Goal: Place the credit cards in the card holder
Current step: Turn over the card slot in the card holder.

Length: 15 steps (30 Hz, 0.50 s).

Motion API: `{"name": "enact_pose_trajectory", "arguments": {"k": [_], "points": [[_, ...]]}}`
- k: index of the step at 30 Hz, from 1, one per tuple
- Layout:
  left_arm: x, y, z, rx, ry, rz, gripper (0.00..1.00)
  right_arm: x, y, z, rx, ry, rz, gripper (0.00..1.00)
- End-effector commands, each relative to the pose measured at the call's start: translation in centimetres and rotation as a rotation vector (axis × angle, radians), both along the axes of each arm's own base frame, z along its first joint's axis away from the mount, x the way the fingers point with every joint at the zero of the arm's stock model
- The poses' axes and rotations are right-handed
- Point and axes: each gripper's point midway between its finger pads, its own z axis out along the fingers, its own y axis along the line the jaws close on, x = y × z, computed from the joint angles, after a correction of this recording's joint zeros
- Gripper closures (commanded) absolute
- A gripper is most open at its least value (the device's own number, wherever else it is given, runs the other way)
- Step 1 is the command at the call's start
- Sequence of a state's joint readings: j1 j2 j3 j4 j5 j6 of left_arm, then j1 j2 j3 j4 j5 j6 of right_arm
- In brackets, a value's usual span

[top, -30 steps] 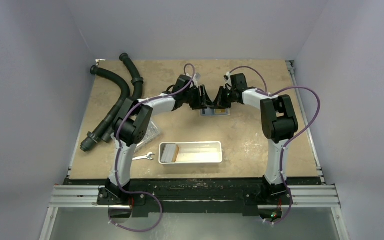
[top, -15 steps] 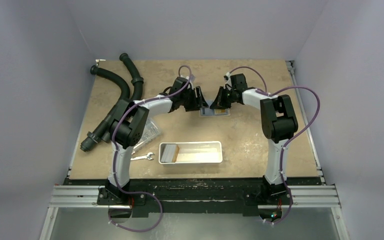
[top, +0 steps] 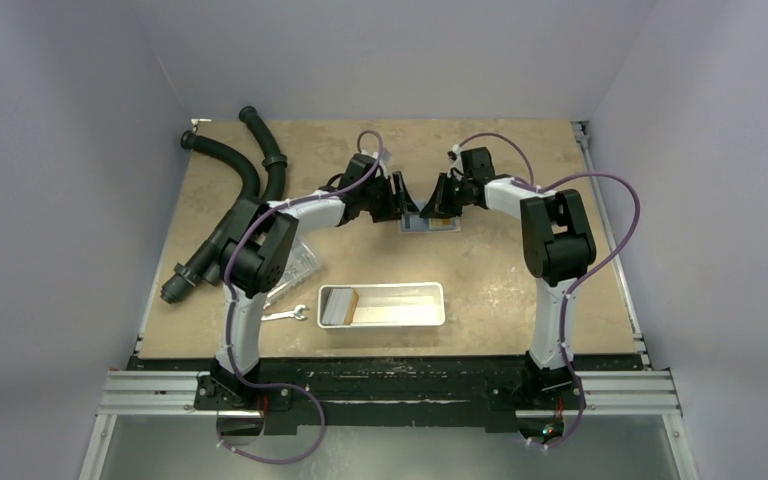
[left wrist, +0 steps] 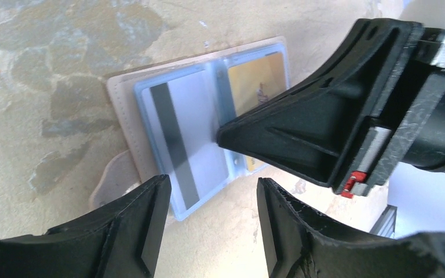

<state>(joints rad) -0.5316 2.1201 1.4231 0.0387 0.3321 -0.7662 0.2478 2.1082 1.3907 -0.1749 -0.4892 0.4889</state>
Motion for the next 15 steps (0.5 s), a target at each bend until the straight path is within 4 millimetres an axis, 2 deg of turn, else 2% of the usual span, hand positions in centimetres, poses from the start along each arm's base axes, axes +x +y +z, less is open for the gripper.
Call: {"name": "enact_pose_trajectory", "arguments": {"k": [1, 8, 15], "points": [[0.1, 0.8, 0.9, 0.023, -0.034, 0.041, 0.39, 0.2, 0.0, -0.4, -0.019, -0.004, 0.014, 1.00], [-0.8, -0.4, 0.2, -0.003, -0.007, -0.001, 0.39, 0.3, 0.1, -0.4, -0.016, -0.004, 0.014, 1.00], [-0.8, -1.8, 1.5, -0.043, -0.044, -0.039, 0.42, 0.2, 0.0, -0.5, -0.019, -0.001, 0.016, 1.00]]}}
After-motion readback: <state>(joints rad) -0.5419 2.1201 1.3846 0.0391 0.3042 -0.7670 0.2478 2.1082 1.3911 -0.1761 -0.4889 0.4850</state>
